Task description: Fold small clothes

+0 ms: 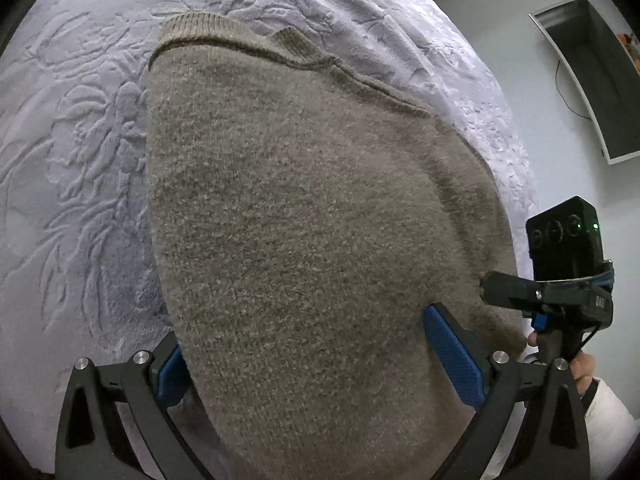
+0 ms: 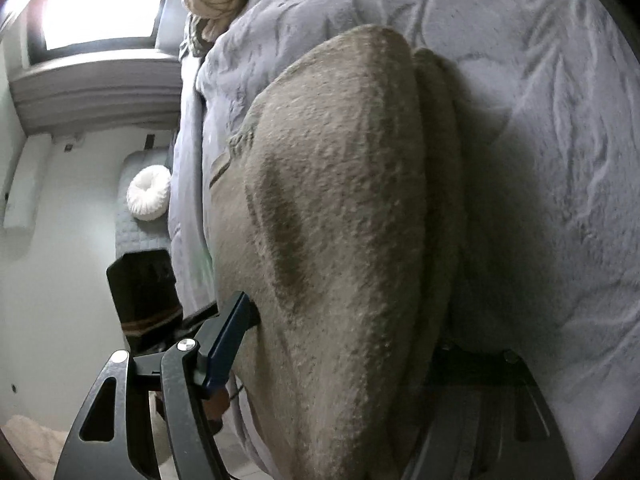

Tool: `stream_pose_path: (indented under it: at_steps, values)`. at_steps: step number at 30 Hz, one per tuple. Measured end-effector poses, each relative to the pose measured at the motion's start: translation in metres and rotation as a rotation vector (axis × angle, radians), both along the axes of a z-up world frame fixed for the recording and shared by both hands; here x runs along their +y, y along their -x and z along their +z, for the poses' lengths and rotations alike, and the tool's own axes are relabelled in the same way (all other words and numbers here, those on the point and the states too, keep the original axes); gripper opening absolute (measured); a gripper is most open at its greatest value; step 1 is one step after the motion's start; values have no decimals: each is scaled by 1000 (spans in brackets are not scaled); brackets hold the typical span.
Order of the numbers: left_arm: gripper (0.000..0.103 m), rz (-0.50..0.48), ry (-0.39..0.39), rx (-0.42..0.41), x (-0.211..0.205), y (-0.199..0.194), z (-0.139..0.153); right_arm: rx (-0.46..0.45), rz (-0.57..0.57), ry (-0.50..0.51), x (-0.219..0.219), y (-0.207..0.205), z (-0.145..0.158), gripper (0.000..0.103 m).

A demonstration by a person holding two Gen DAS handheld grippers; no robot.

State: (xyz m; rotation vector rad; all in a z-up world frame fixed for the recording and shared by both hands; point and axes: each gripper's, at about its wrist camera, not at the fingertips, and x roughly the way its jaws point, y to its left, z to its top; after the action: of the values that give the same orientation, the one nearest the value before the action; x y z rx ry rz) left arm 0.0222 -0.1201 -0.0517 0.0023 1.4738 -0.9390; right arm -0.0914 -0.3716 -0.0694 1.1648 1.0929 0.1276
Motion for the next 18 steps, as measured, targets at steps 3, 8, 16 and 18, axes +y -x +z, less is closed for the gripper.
stream_pose_path:
  at_steps: [3,8,16,18]
  values:
    - [95,3,-1,-30,-1,4,5,20,-6,9,4,3,3,37]
    - [60,-5,29,-71,11,6,23,-57,-24,-44,18,4,26,33]
    - [52,-7,86,-72,37,12,61,-101,-16,-124,62,3,57,33]
    - [52,-2,90,-79,51,14,72,-106,-17,-156,79,4,61,33]
